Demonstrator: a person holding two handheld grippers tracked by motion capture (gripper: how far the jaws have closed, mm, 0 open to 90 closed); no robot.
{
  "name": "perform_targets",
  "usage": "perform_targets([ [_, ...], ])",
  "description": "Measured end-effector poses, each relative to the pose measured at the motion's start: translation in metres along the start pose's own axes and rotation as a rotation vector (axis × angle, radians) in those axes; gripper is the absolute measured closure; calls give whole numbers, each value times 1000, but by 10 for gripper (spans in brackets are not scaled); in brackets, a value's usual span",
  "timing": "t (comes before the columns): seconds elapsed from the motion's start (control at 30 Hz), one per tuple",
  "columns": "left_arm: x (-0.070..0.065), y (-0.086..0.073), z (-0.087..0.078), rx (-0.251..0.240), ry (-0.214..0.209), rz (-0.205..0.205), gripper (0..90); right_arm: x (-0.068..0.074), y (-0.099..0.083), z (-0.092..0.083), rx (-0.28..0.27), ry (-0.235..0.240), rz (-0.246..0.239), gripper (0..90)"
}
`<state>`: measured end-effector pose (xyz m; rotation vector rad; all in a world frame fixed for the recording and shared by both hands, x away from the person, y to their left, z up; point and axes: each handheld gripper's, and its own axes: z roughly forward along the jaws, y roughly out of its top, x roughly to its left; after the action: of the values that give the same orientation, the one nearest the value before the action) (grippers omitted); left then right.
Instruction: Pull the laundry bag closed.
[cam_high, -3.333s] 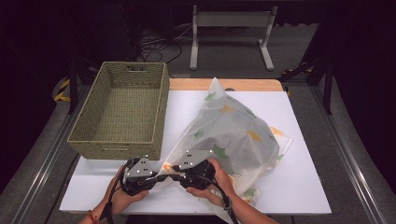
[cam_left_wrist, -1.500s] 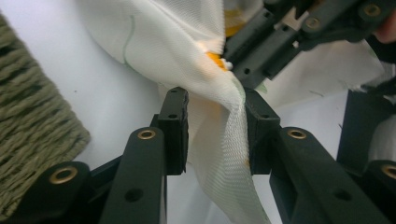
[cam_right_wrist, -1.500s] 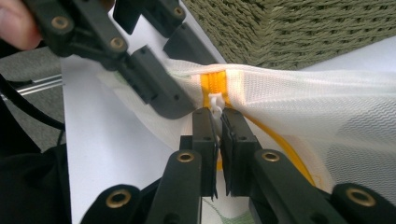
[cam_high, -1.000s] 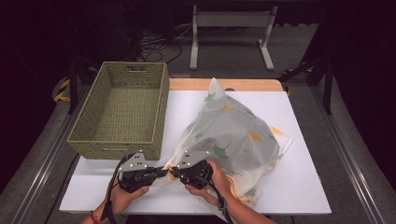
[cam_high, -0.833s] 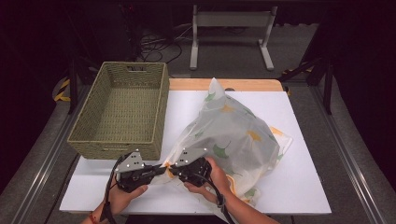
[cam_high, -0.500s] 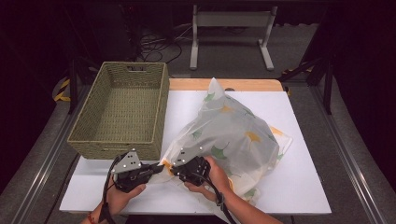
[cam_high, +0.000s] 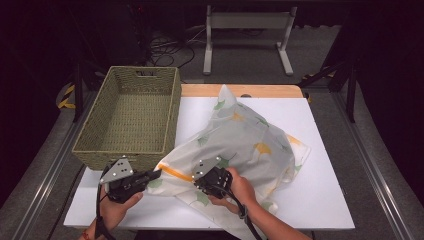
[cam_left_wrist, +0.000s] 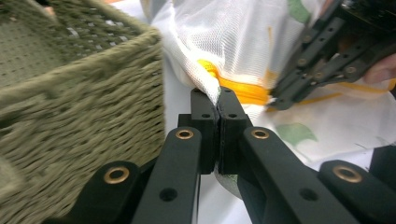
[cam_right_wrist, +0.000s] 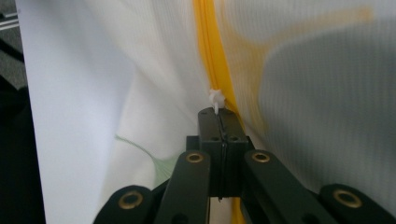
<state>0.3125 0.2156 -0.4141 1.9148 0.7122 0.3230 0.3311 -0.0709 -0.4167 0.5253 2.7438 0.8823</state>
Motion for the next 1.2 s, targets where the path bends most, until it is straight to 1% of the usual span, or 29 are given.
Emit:
perform_targets([
  [0.03,1,0,0,0,-4,-20,882,0,-3,-2,9,-1,-2,900],
  [0.07,1,-1,0,0,-5,-22,882,-1,-7,-3,20,0,-1,900],
  [0.17,0,0,1,6,-2,-14,883,-4,-17,-8,26,7,5,900],
  [0.2,0,0,0,9,3,1,883,-4,-20,-10,27,9,12,900],
  [0.23,0,0,0,8,2,0,883,-3,-23,-13,29,14,13,900],
  [0.27,0,0,-1,9,3,-16,883,-3,-26,-16,31,18,14,900],
  [0.3,1,0,-2,10,9,-2,883,-2,-30,-18,37,16,13,900],
  [0.33,1,0,-3,8,9,-18,883,-2,-34,-21,38,19,18,900],
  [0.43,5,-3,-7,8,24,-26,883,0,-48,-30,60,12,20,900],
  [0.47,5,-3,-7,8,24,-26,883,0,-48,-30,60,12,20,900],
  [0.5,7,-5,-10,8,31,-38,883,0,-54,-33,62,20,30,900],
  [0.53,9,-6,-12,8,41,-28,883,1,-60,-37,69,25,39,900],
  [0.57,10,-7,-14,3,49,-42,883,1,-66,-40,77,25,42,900],
  [0.6,12,-8,-16,3,53,-42,883,1,-71,-42,90,21,50,900],
  [0.63,14,-10,-19,1,61,-31,883,1,-78,-45,99,17,60,900],
  [0.67,15,-11,-21,2,66,-39,883,-1,-84,-48,102,20,69,900],
  [0.7,15,-12,-22,-4,80,-43,883,-2,-93,-52,113,11,84,900],
  [0.73,16,-14,-23,-7,89,-44,883,-2,-93,-52,113,11,84,900],
  [0.77,16,-15,-25,-6,89,-45,884,-4,-97,-54,119,12,94,900],
  [0.8,16,-16,-26,-5,93,-51,884,-5,-102,-57,125,-2,101,900],
  [0.83,16,-17,-29,-5,101,-46,884,-6,-106,-60,131,-17,101,900],
  [0.87,16,-20,-33,-10,103,-55,884,-9,-113,-65,135,-20,119,900],
  [0.9,16,-20,-33,-10,103,-55,884,-9,-113,-65,135,-20,119,900],
  [0.97,16,-25,-37,-15,106,-76,884,-12,-121,-69,133,-18,143,900],
  [1.0,16,-26,-39,-10,111,-72,884,-14,-125,-71,128,-11,154,900],
  [1.03,16,-28,-40,-8,110,-73,884,-14,-127,-73,129,-19,160,900],
  [1.07,15,-30,-40,-4,104,-75,884,-15,-130,-75,133,-26,160,900],
  [1.1,15,-32,-41,-1,98,-81,884,-16,-135,-79,124,-31,173,900],
  [1.2,15,-37,-40,24,83,-74,884,-18,-139,-81,117,-29,176,900],
])
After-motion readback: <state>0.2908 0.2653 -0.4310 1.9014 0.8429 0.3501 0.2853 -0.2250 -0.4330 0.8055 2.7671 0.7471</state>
